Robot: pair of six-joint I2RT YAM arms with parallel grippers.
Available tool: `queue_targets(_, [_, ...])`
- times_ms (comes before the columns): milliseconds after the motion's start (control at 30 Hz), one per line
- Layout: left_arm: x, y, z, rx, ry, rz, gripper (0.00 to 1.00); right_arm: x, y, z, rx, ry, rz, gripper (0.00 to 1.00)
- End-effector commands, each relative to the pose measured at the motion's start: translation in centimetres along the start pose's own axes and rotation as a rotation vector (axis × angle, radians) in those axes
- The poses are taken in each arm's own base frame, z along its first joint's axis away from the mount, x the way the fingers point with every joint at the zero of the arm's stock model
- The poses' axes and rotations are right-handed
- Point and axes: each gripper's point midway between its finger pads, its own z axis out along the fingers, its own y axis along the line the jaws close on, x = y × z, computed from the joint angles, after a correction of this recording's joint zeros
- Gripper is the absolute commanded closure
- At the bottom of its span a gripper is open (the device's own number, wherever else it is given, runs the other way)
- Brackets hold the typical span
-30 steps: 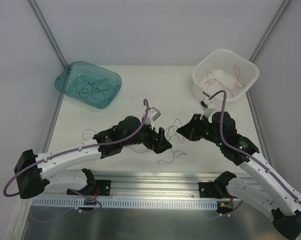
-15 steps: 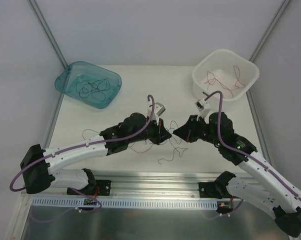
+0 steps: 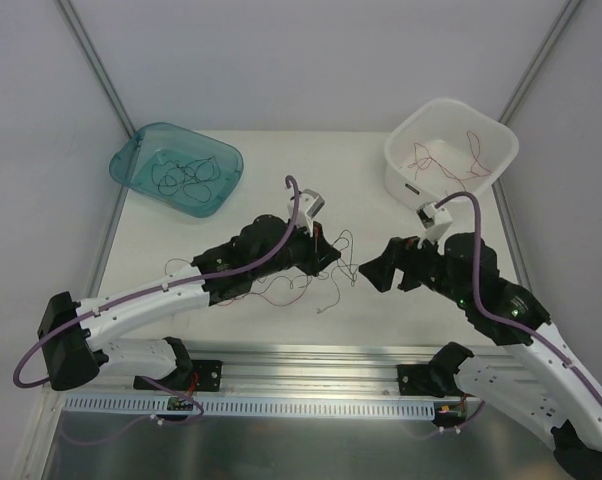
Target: Untangle the cables
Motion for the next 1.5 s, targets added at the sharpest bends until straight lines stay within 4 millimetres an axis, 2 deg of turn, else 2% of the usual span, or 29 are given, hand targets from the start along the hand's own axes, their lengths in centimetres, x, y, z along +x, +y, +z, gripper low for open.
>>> queue_targets(0, [-5.2,-0.3,-1.3,-0.012,-0.113,0.025,1.0,-2.0,-1.4,-3.1,0.093,-0.076,-0.093,0.08])
queue_targets(33, [-6.5,-0.5,-1.6,-0.009,-0.135,0.032,1.0,-1.8,-1.7,-3.5,0.107,-0.071,-0.103,0.06])
queue_targets(100, [-7.6,0.0,-2.0,-0.026,-0.147,0.036,1.0,-2.1,-2.2,-4.6,0.13,-0.103,-0.12,0.0])
queue_targets(133, [-9.4,0.2,-2.4,-0.03,-0.179,0.041,1.0,-2.0,-2.5,-4.8,0.139,-0.106,-0.124,0.0])
queue_targets(200, [-10.6,1.1,-3.0,-0.056,-0.187,0.037,1.0,-1.5,-3.2,-5.0,0.161,-0.108,-0.131,0.0])
queue_targets(233, [-12.3,1.7,-3.5,-0.061,-0.214,0.028,1.0,-1.4,-3.3,-5.3,0.162,-0.118,-0.129,0.0])
queue_targets(300, [-13.5,2.4,-4.2,-0.078,-0.228,0.018,1.0,-0.4,-3.9,-4.9,0.171,-0.1,-0.125,0.0])
queue_targets(333, [-15.1,3.3,-4.9,-0.1,-0.264,0.013,1.0,0.0,-4.0,-5.0,0.169,-0.096,-0.115,0.0])
queue_targets(433, [-17.6,4.8,-6.7,-0.151,-0.317,0.021,1.0,1.6,-4.5,-4.3,0.17,-0.055,-0.107,0.0])
queue_targets(467, [-18.8,6.6,-7.6,-0.205,-0.348,0.018,1.0,2.0,-4.6,-4.2,0.168,-0.049,-0.104,0.0])
queue_targets(533, [-20.4,8.2,-9.2,-0.266,-0.385,0.017,1.0,3.1,-5.2,-3.6,0.178,-0.022,-0.104,0.0])
queue_targets(567, [-21.7,10.6,-10.6,-0.346,-0.425,0.001,1.0,3.4,-5.4,-3.5,0.181,-0.013,-0.102,0.0])
queue_targets(667, [-23.5,14.0,-13.1,-0.481,-0.485,-0.02,1.0,4.2,-5.6,-3.0,0.181,0.014,-0.1,0.0])
queue_targets(700, [-24.1,16.4,-14.5,-0.559,-0.513,-0.035,1.0,4.3,-5.6,-2.9,0.181,0.019,-0.098,0.0])
queue_targets(733, [-24.7,17.4,-15.3,-0.592,-0.531,-0.041,1.0,4.3,-5.6,-2.8,0.178,0.02,-0.098,0.0])
queue_targets(767, [-25.0,18.4,-15.9,-0.623,-0.542,-0.051,1.0,4.4,-5.5,-2.8,0.176,0.023,-0.098,0.0])
queue_targets(800, [-25.2,20.8,-17.1,-0.695,-0.555,-0.071,1.0,4.4,-5.4,-2.7,0.172,0.025,-0.096,0.0])
queue_targets(900, [-25.3,24.5,-18.1,-0.787,-0.562,-0.117,1.0,4.4,-5.0,-2.6,0.15,0.031,-0.092,0.0])
queue_targets(933, [-25.5,26.1,-19.1,-0.838,-0.577,-0.128,1.0,4.4,-4.9,-2.6,0.143,0.031,-0.091,0.01])
queue_targets(1000, [-25.7,28.6,-19.1,-0.888,-0.569,-0.141,1.0,4.6,-4.7,-2.6,0.133,0.035,-0.09,0.0])
queue_targets(1033, [-25.8,30.2,-19.9,-0.928,-0.577,-0.151,1.0,4.6,-4.8,-2.6,0.134,0.037,-0.093,0.0])
queue_targets(1067, [-25.9,31.1,-20.0,-0.941,-0.577,-0.155,1.0,4.6,-4.8,-2.5,0.135,0.04,-0.093,0.01])
queue_targets(1167, [-25.9,35.5,-20.1,-1.015,-0.562,-0.177,1.0,4.8,-4.9,-2.4,0.14,0.05,-0.099,0.0])
queue_targets(1233, [-25.6,38.5,-19.3,-1.052,-0.539,-0.2,1.0,5.1,-5.1,-2.3,0.147,0.062,-0.102,0.0])
queue_targets(1267, [-25.4,39.9,-19.7,-1.084,-0.536,-0.211,1.0,5.1,-5.2,-2.2,0.151,0.068,-0.106,0.0])
queue_targets(1300, [-24.9,41.8,-19.3,-1.107,-0.516,-0.226,1.0,5.2,-5.2,-2.1,0.152,0.073,-0.107,0.0])
queue_targets(1367, [-24.3,44.3,-19.3,-1.135,-0.499,-0.245,1.0,5.4,-5.4,-1.9,0.157,0.084,-0.106,0.0])
queue_targets(1400, [-23.4,46.2,-18.5,-1.141,-0.474,-0.271,1.0,5.5,-5.4,-1.8,0.157,0.09,-0.109,0.0])
queue_targets(1467, [-22.2,48.3,-17.7,-1.134,-0.447,-0.309,0.93,5.7,-5.4,-1.6,0.155,0.104,-0.112,0.0])
